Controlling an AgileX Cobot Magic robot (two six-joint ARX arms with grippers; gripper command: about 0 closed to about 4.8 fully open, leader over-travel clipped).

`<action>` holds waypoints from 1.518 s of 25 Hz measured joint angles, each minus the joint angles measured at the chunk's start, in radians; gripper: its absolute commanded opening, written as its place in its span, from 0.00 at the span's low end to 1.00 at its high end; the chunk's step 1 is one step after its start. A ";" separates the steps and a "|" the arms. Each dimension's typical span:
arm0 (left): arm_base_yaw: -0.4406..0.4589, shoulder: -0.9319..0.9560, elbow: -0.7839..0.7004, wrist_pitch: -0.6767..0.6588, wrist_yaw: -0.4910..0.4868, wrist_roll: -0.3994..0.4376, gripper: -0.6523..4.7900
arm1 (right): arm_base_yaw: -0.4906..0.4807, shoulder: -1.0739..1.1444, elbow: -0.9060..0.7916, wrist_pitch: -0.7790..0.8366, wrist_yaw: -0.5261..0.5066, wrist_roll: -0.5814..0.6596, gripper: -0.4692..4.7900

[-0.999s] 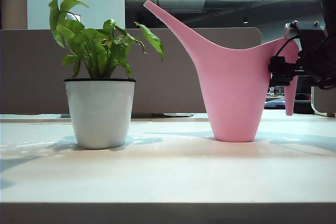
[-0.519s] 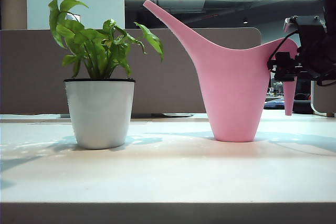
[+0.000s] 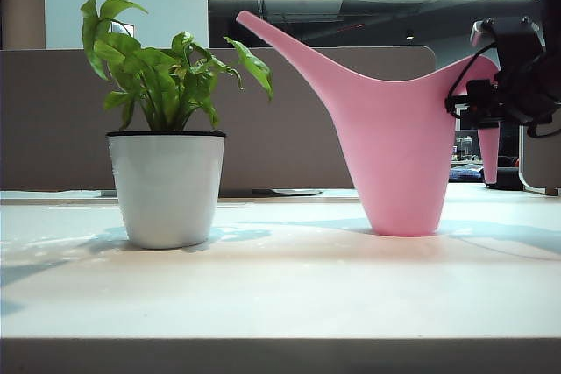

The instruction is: Pick up the watering can from the table, water the potted plant, and put the can back.

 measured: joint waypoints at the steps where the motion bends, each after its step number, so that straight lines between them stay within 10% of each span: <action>1: 0.000 0.000 0.000 0.000 0.000 0.000 0.11 | 0.000 -0.001 0.000 0.007 0.003 -0.003 0.35; 38: 0.000 0.000 0.000 -0.014 0.001 0.000 0.11 | 0.089 -0.444 0.000 -0.070 0.019 -0.683 0.35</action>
